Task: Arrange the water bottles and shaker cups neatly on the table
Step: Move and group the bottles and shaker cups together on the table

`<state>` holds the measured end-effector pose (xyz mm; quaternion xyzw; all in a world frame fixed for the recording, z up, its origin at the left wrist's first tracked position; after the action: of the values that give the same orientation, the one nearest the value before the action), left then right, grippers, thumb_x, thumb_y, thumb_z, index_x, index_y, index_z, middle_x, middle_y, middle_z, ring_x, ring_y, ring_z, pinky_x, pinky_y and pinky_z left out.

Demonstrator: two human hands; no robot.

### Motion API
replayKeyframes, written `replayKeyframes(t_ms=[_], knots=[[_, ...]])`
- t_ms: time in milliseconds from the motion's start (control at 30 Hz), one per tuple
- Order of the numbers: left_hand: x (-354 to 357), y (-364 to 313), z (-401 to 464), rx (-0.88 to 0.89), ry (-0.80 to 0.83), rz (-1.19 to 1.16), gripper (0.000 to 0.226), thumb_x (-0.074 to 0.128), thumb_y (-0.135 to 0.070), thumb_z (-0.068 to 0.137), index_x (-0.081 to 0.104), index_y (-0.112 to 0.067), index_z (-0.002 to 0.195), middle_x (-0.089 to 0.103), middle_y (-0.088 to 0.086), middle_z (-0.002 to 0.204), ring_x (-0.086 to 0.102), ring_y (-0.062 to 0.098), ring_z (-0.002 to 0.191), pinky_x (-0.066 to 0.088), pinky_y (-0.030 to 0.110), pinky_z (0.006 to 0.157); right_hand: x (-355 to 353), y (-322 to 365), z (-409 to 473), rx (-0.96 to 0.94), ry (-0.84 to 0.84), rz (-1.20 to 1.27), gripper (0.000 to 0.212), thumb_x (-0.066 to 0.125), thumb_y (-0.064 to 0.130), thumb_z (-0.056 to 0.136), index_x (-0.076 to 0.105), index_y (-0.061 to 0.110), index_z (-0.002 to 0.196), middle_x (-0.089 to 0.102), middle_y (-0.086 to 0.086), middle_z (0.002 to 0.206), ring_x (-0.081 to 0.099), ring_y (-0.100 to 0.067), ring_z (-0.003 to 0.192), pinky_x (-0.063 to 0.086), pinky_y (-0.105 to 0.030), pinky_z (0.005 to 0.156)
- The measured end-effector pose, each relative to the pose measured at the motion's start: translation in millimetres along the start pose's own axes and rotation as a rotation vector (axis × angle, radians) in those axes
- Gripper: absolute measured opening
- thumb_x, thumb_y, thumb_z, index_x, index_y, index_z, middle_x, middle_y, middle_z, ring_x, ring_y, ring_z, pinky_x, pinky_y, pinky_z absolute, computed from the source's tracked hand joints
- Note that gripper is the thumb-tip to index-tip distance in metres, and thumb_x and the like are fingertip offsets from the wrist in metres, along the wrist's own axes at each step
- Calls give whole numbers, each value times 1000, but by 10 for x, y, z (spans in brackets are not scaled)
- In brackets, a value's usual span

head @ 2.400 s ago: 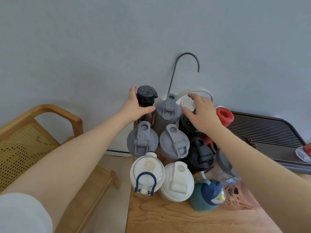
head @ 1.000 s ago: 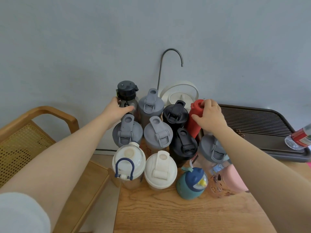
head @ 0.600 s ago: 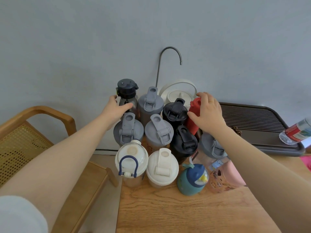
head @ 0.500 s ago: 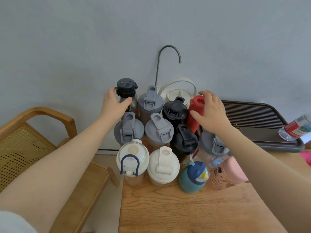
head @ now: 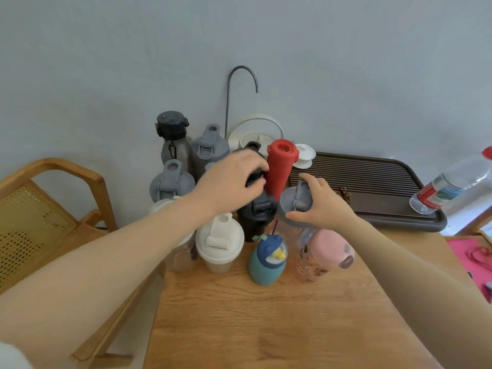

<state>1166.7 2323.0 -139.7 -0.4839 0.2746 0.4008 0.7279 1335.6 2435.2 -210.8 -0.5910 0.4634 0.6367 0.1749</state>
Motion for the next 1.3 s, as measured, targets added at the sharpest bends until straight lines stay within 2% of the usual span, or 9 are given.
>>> replayKeyframes(t_ms=[200,400,467,567,667,733,867,1033,1300], knots=[[722,-273,-209,-60,442,275,38,51,-35,90,49,-19,125,48,-1,125,52,19,108,47,37,80,-20,-61,173,-51,-56,96,86,72,36,72,26,16,141,36,-11,141,44,-30,125,42,-43,99],[1158,-298,-534,-98,594,430,69,62,-47,80,35,-18,136,34,4,139,41,23,121,44,37,92,-77,-290,37,-91,-141,272,92,70,45,76,18,15,146,33,-12,146,35,-27,133,36,-42,106],[1241,-288,-593,-120,596,492,83,65,-50,77,26,-18,142,26,6,147,32,25,130,33,37,105,-123,-481,-103,-65,-198,309,79,62,45,83,24,13,144,34,-11,147,33,-25,135,32,-41,107],[1373,-304,-639,-116,588,619,90,66,-47,78,15,-18,146,18,10,152,22,28,136,13,37,113,-56,-789,-272,-35,-71,290,73,60,41,85,28,11,143,32,-11,149,31,-24,137,28,-37,109],[1461,-303,-640,-133,564,715,84,65,-34,82,13,-17,146,25,14,148,27,30,133,18,38,111,-67,-926,-441,-82,-135,271,78,64,42,82,27,11,143,29,-11,149,26,-25,138,26,-39,111],[1482,-303,-626,-143,540,746,81,64,-31,83,15,-16,145,32,13,142,33,29,127,23,38,108,-132,-875,-588,-217,-249,198,74,69,45,76,41,10,135,40,-11,140,34,-27,130,30,-35,106],[1531,-316,-624,-189,524,764,79,64,-30,83,16,-15,144,34,12,137,36,28,123,31,37,101,17,-716,-835,-460,-129,-38,65,65,54,69,59,12,118,56,-5,125,48,-29,115,41,-37,96],[1529,-314,-597,-252,445,775,81,64,-32,83,16,-12,145,34,12,137,36,28,123,31,37,100,141,-653,-865,-446,-42,-238,67,64,46,79,40,22,137,38,1,145,37,-27,127,42,-41,100],[1472,-371,-649,-351,268,515,80,62,-17,86,11,-10,147,17,12,153,16,27,141,22,34,112,260,-560,-811,-312,64,-70,70,61,38,82,26,28,142,29,-3,145,37,-32,124,42,-43,96]])
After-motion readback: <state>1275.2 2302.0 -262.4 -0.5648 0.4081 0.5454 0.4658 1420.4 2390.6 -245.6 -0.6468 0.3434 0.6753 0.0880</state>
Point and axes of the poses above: each hand's wrist, its own z-axis towards the middle knuckle, its own x-axis out of the palm, y = z × x, the point moved 4 cm from there along z, towards the middle knuckle
